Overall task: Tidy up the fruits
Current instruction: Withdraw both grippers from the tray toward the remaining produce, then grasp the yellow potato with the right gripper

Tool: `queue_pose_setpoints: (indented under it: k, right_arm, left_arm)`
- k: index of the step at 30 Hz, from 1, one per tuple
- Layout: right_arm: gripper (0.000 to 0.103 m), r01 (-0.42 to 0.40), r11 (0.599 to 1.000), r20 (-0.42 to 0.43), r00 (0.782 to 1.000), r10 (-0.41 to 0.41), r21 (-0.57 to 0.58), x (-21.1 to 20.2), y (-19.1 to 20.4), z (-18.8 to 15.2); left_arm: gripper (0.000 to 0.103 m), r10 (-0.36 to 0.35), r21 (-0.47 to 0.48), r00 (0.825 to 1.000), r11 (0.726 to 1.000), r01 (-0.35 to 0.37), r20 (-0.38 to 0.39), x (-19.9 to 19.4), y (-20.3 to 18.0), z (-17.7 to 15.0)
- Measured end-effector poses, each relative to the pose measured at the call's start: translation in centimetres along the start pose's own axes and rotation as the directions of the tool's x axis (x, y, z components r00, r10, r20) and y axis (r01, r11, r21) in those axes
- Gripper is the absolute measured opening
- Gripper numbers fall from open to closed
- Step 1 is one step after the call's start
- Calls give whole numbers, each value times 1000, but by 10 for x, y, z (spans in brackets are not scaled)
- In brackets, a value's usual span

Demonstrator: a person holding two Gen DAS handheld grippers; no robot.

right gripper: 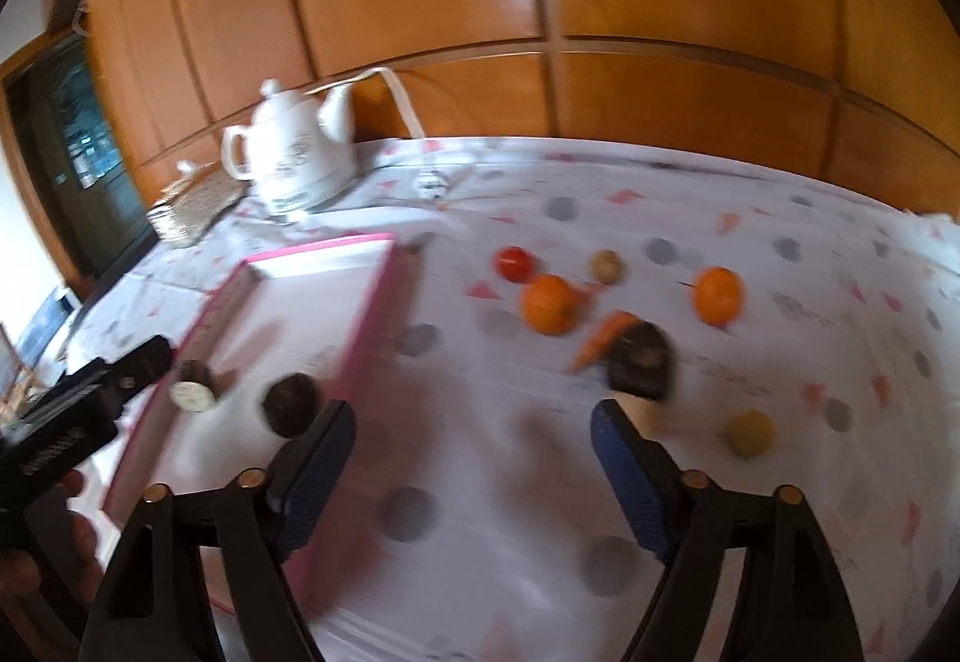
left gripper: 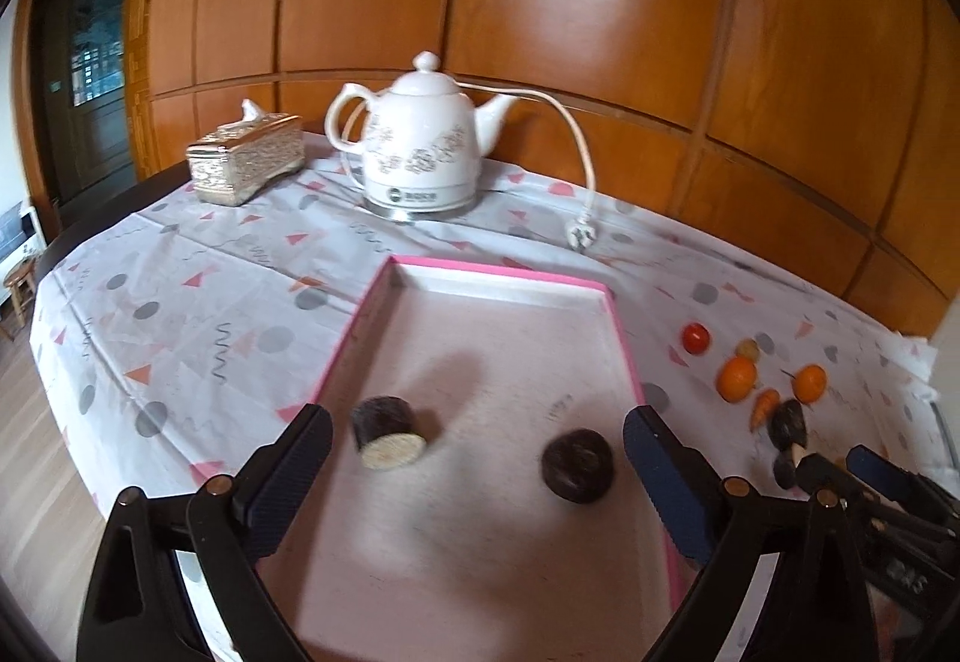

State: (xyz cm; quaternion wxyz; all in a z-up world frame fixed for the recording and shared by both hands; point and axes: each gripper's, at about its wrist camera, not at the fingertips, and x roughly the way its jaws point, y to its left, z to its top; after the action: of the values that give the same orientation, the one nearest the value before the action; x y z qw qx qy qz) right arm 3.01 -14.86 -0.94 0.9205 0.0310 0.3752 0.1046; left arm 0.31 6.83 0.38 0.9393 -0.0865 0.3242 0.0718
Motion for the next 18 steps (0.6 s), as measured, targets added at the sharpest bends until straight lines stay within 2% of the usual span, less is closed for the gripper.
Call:
queue_pose_setpoints:
  k: [2, 8, 9, 13, 15, 18]
  right_arm:
    - [70, 32, 999, -6, 999, -31, 16, -3, -15, -6]
    - [70, 111, 988, -40, 993, -108, 105, -6, -66, -24]
    - [70, 124, 986, -42, 992, -120, 114, -7, -72, -26]
    - [70, 164, 975, -64, 986, -156, 148, -9, -96, -35]
    - [61, 178, 972, -76, 983, -168, 151, -6, -103, -37]
    - [55, 191, 969, -89, 980, -178, 156, -2, -109, -40]
  left_arm:
    - [98, -14, 23, 1000, 1000, 14, -3, -1, -8, -2]
    - [99, -97, 76, 995, 992, 99, -25, -3, -30, -7]
    - [103, -115, 86, 993, 989, 118, -32, -4, -35, -8]
    - [103, -175, 112, 983, 977, 179, -48, -6, -50, -11]
    - [103, -198, 127, 979, 971, 203, -50, -8, -56, -12]
    - [103, -233, 150, 971, 959, 240, -60, -11, -66, -14]
